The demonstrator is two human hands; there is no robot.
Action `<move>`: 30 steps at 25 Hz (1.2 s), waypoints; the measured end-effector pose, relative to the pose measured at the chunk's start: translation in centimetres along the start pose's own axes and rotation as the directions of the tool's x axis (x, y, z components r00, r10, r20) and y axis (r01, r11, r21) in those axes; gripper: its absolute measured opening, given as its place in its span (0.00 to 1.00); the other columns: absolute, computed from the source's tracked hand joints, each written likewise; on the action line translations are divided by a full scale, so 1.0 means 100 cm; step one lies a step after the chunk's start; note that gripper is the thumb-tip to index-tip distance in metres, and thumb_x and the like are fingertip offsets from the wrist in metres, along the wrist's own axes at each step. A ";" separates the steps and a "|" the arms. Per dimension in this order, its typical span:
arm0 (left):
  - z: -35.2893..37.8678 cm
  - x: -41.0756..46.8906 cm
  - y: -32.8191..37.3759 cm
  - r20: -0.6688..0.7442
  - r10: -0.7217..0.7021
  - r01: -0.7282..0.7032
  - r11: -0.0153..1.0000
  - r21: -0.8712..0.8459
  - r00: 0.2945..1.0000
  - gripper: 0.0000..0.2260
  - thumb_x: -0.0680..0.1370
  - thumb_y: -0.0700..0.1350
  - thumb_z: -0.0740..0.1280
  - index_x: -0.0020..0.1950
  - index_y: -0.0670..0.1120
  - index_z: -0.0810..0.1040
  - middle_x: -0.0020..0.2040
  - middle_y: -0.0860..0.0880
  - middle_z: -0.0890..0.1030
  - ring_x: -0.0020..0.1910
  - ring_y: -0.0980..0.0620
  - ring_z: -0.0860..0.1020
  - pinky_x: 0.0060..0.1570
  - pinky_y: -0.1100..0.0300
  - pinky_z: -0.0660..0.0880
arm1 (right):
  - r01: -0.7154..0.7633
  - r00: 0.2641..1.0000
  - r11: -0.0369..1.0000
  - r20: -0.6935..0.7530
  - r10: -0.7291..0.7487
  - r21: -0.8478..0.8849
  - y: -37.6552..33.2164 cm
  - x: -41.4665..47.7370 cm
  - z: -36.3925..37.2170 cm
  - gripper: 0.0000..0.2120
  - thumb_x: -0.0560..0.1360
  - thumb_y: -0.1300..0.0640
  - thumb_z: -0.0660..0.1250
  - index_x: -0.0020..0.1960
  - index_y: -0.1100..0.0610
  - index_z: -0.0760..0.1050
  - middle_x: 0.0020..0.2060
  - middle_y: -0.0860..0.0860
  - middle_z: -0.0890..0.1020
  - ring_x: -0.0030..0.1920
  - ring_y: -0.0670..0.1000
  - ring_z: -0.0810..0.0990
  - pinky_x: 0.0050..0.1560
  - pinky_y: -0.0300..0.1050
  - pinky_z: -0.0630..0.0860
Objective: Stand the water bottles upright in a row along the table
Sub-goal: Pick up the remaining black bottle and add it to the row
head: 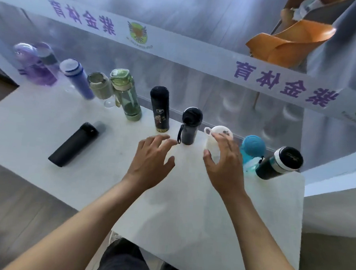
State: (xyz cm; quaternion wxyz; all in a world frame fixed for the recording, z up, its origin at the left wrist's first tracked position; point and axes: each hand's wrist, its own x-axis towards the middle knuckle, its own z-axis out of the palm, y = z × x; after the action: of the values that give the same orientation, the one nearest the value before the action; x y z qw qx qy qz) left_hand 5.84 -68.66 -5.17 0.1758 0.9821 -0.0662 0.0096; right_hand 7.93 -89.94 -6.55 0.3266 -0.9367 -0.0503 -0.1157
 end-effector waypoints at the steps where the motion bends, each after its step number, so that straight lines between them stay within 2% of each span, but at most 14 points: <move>1: -0.005 -0.008 -0.021 -0.001 -0.035 0.035 0.999 0.001 0.999 0.19 0.77 0.49 0.65 0.68 0.53 0.74 0.70 0.50 0.73 0.68 0.45 0.70 0.67 0.50 0.63 | 0.014 0.999 1.000 0.034 -0.014 -0.015 -0.017 0.000 0.015 0.24 0.76 0.56 0.68 0.71 0.54 0.73 0.70 0.53 0.75 0.71 0.55 0.72 0.71 0.53 0.68; 3: -0.017 -0.026 -0.066 0.000 -0.098 0.098 0.995 0.014 0.995 0.18 0.77 0.49 0.65 0.68 0.53 0.73 0.70 0.50 0.73 0.69 0.45 0.70 0.67 0.50 0.63 | 0.058 0.994 0.997 0.101 -0.052 -0.059 -0.056 -0.001 0.050 0.23 0.76 0.55 0.68 0.70 0.54 0.73 0.70 0.53 0.75 0.70 0.55 0.73 0.69 0.51 0.68; 7: -0.039 -0.053 -0.158 0.004 -0.170 0.170 0.984 0.046 0.985 0.18 0.77 0.49 0.65 0.67 0.53 0.74 0.69 0.50 0.74 0.67 0.44 0.71 0.65 0.49 0.65 | 0.153 0.967 0.979 0.225 -0.120 -0.134 -0.132 -0.008 0.126 0.23 0.76 0.53 0.68 0.71 0.54 0.73 0.69 0.54 0.75 0.67 0.58 0.75 0.67 0.55 0.70; 10: -0.048 -0.068 -0.224 -0.013 -0.193 0.193 0.980 0.055 0.981 0.17 0.76 0.48 0.66 0.65 0.51 0.76 0.67 0.50 0.75 0.66 0.45 0.72 0.65 0.49 0.65 | 0.157 0.946 0.973 0.309 -0.097 -0.172 -0.182 -0.014 0.180 0.23 0.77 0.51 0.67 0.72 0.52 0.72 0.70 0.53 0.74 0.66 0.58 0.75 0.68 0.56 0.69; 13: -0.050 -0.073 -0.284 -0.030 -0.217 0.219 0.971 0.099 0.976 0.16 0.74 0.48 0.67 0.62 0.51 0.77 0.64 0.50 0.77 0.64 0.45 0.74 0.60 0.50 0.67 | 0.176 0.928 0.963 0.362 -0.092 -0.204 -0.220 -0.016 0.232 0.24 0.78 0.50 0.66 0.73 0.51 0.70 0.71 0.53 0.73 0.67 0.56 0.75 0.67 0.53 0.70; 15: -0.044 -0.073 -0.315 -0.001 -0.237 0.236 0.963 0.129 0.971 0.16 0.74 0.48 0.67 0.62 0.50 0.77 0.63 0.49 0.78 0.62 0.44 0.75 0.57 0.49 0.68 | 0.183 0.908 0.956 0.411 -0.076 -0.228 -0.234 -0.014 0.263 0.25 0.78 0.49 0.64 0.74 0.51 0.68 0.72 0.53 0.72 0.68 0.56 0.73 0.68 0.52 0.67; 17: -0.033 -0.068 -0.339 0.048 -0.275 0.266 0.953 0.146 0.960 0.18 0.74 0.49 0.67 0.64 0.50 0.76 0.64 0.48 0.76 0.62 0.43 0.74 0.60 0.49 0.67 | 0.171 0.886 0.957 0.461 -0.045 -0.235 -0.243 -0.009 0.292 0.25 0.79 0.49 0.63 0.75 0.51 0.68 0.73 0.53 0.72 0.68 0.57 0.73 0.69 0.51 0.65; 21: -0.006 -0.046 -0.375 0.148 -0.386 0.362 0.917 0.167 0.911 0.26 0.75 0.49 0.67 0.73 0.50 0.67 0.69 0.45 0.71 0.65 0.41 0.71 0.64 0.49 0.66 | 0.144 0.853 0.966 0.521 -0.012 -0.214 -0.238 -0.004 0.335 0.25 0.79 0.51 0.62 0.75 0.52 0.68 0.73 0.54 0.71 0.71 0.57 0.70 0.72 0.50 0.61; 24: 0.006 -0.032 -0.386 0.206 -0.463 0.451 0.886 0.106 0.862 0.32 0.75 0.48 0.69 0.76 0.49 0.60 0.63 0.42 0.74 0.59 0.39 0.73 0.58 0.48 0.71 | 0.119 0.849 0.970 0.529 0.012 -0.214 -0.228 -0.006 0.348 0.25 0.80 0.51 0.61 0.76 0.52 0.67 0.73 0.53 0.71 0.70 0.56 0.70 0.73 0.50 0.60; 27: 0.003 -0.027 -0.388 0.265 -0.485 0.485 0.872 0.070 0.834 0.32 0.74 0.48 0.70 0.75 0.47 0.60 0.61 0.41 0.74 0.58 0.39 0.73 0.55 0.48 0.73 | 0.058 0.860 0.977 0.508 0.055 -0.204 -0.225 -0.009 0.340 0.25 0.79 0.50 0.61 0.75 0.51 0.67 0.71 0.53 0.73 0.69 0.56 0.72 0.71 0.50 0.62; 30: -0.009 -0.037 -0.375 0.292 -0.448 0.476 0.879 -0.029 0.845 0.30 0.75 0.47 0.69 0.74 0.47 0.61 0.63 0.42 0.73 0.61 0.40 0.71 0.57 0.47 0.73 | -0.044 0.879 0.986 0.464 0.114 -0.160 -0.226 -0.008 0.316 0.26 0.79 0.48 0.63 0.75 0.51 0.67 0.68 0.53 0.75 0.66 0.56 0.74 0.69 0.52 0.67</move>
State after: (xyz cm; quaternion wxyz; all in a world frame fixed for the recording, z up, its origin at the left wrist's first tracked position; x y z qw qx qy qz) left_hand 7.22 -33.03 -17.33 0.2109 0.9506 0.1477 -0.1735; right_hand 9.14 -52.61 -17.16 0.2402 -0.9591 -0.0814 0.1254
